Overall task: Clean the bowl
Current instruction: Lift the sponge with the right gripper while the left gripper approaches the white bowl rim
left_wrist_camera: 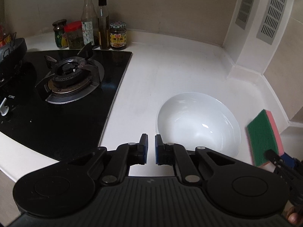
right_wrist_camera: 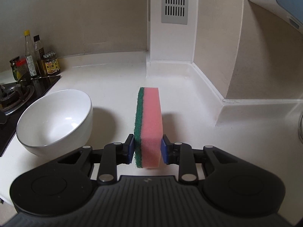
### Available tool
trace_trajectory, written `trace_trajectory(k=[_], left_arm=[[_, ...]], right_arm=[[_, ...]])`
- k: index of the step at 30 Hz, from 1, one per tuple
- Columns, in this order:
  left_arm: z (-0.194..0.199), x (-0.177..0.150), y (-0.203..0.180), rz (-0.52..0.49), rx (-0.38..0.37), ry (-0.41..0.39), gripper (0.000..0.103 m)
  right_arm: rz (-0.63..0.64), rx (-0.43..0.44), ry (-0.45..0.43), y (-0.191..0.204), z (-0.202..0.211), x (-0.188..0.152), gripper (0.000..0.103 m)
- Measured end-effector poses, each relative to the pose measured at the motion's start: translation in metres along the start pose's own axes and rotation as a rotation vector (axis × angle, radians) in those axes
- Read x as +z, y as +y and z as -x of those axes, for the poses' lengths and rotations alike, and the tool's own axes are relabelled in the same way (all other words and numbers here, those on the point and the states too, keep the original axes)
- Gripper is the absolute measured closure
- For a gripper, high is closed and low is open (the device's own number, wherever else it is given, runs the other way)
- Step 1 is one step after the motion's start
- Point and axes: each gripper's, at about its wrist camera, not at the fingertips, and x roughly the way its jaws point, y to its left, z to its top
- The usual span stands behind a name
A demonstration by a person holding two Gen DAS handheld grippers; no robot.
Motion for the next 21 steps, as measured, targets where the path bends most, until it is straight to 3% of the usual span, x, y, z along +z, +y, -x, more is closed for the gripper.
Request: trace_trajectory(k=[16, 21], left_arm=[[-0.058, 0.021, 0.022, 0.158, -0.141, 0.203, 0.094], [-0.071, 0.024, 0.02, 0.122, -0.14, 0.218, 0.093]], right_arm=[[0.002, -0.026, 0.023, 0.009, -0.009, 0.007, 0.078], [0.041, 0.047, 0.026, 0.007, -0.01, 0.029, 0.078]])
